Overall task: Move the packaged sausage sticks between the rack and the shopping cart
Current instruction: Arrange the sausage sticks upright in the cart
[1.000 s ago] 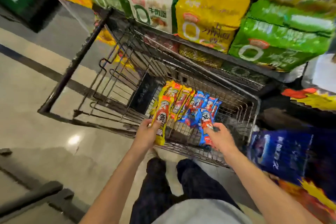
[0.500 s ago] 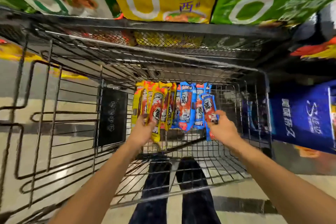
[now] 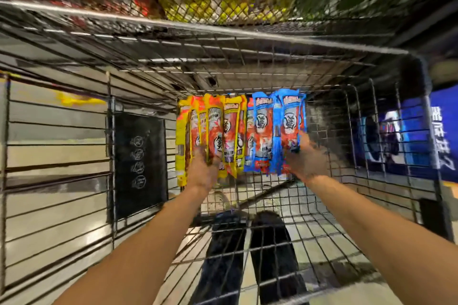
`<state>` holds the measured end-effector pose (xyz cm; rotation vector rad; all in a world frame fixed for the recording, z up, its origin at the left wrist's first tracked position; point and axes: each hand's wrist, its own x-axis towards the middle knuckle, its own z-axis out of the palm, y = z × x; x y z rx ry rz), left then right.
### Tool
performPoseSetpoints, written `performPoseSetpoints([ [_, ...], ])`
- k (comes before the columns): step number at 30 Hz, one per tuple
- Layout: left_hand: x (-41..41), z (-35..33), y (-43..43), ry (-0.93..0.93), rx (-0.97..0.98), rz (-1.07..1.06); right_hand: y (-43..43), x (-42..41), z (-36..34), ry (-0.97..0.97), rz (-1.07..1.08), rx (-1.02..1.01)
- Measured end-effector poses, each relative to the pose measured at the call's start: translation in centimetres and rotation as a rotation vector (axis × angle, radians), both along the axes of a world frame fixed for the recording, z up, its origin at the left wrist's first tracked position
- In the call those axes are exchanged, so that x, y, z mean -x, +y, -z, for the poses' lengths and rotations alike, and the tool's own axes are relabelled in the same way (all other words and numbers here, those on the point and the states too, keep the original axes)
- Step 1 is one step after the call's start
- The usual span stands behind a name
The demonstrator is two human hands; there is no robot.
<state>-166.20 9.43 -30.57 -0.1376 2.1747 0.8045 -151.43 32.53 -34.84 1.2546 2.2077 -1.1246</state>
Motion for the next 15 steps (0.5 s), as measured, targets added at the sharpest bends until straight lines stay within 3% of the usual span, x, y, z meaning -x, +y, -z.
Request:
performPoseSetpoints([
  [2,0.2,0.4,0.5,0.042,0.036,0.006,-1.5,1.8,-3.2,0.029,0.133,-0.11],
  [4,0.7,1.1,0.8,0.096,0.093,0.039,-2.0,2.4,-5.0,0.09,0.114,-0.11],
  [8,0.9,2.2,0.8,0.179,0.108,0.069,-1.3,2.3,-3.5,0.034,0.086,-0.057],
  [15,0.5,2.2,-0.8,0.048,0.03,-0.056,-2.2,1.8,-3.4,0.036,0.127,-0.024],
])
